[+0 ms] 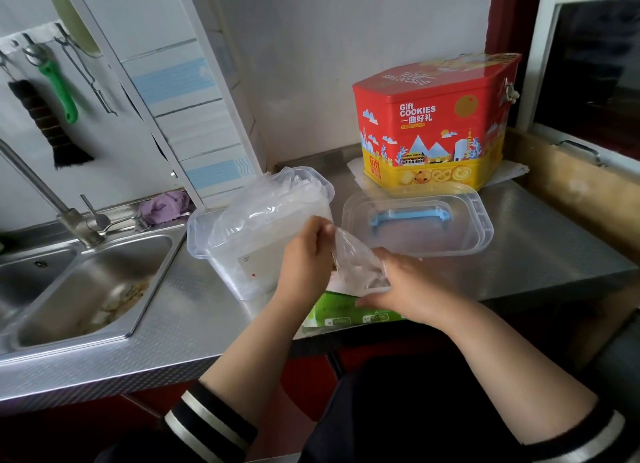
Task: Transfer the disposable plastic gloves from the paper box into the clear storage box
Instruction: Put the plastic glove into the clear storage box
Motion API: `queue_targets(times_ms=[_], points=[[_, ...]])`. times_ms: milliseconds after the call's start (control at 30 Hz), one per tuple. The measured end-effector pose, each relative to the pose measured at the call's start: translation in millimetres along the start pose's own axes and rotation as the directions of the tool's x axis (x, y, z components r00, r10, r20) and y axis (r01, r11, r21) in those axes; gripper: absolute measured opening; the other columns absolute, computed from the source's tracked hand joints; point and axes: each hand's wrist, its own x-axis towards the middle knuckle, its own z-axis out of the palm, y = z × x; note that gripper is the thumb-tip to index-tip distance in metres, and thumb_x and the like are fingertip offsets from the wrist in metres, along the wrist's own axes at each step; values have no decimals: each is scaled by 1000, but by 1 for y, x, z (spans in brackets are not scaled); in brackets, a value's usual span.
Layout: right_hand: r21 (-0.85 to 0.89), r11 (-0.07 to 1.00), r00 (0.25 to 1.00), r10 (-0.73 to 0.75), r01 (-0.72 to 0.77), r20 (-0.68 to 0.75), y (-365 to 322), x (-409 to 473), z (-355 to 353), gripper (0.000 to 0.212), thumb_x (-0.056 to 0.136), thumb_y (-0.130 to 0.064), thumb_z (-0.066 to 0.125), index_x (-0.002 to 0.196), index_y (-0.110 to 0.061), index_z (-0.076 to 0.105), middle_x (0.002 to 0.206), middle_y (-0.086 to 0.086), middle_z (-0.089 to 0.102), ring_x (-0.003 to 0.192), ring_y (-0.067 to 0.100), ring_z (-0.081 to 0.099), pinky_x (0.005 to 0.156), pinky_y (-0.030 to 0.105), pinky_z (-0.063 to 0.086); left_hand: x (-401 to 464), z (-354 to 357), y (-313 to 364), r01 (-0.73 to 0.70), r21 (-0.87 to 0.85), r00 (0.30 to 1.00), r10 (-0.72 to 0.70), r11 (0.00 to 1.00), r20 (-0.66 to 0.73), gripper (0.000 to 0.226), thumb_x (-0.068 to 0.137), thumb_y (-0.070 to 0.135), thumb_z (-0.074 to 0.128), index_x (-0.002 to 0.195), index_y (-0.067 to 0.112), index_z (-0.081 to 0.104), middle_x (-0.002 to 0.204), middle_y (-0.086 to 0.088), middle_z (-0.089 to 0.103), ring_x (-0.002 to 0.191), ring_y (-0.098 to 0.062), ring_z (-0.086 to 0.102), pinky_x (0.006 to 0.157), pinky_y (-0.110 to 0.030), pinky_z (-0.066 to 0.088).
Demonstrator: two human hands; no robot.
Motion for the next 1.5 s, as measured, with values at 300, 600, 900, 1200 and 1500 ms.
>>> queue_targets(times_ms=[300,600,900,1200,1500], points=[[-26,1000,998,-14,12,-65,3,0,5,68,72,-54,76,132,-36,49,130,-14,53,117,6,49,92,25,40,66,-100,45,-95,-43,968,82,995,-235,16,87,26,61,72,33,61,72,2,69,70,-25,67,70,-49,58],[-71,996,994,-56,50,-90,2,4,9,60,72,-57,74,125,-38,53,121,-19,55,109,2,49,85,19,35,99,-159,30,-111,454,899,284,884,-334,15,93,20,56,95,17,72,89,-2,74,85,-25,67,74,-32,49],[-102,994,998,-45,40,-52,0,5,9,60,74,-60,70,127,-40,51,122,-20,52,110,3,48,88,21,37,94,-115,-58,-26,651,966,-150,759,212,33,101,26,45,131,25,59,132,-2,61,118,-26,57,96,-33,43],[124,991,999,-48,48,-4,-1,6,6,65,56,-84,62,111,-51,52,117,-29,51,111,-3,52,96,26,44,103,-131,-39,-154,476,980,71,866,188,22,93,21,62,115,21,66,121,-1,50,98,-19,59,94,-28,45],[280,907,909,-204,315,-363,-76,40,-23,17,87,-31,67,104,-32,66,94,-20,64,90,-2,59,84,26,50,93,-151,-50,54,386,993,-90,921,75,36,102,36,40,125,13,57,129,-6,59,113,-23,60,100,-40,45]])
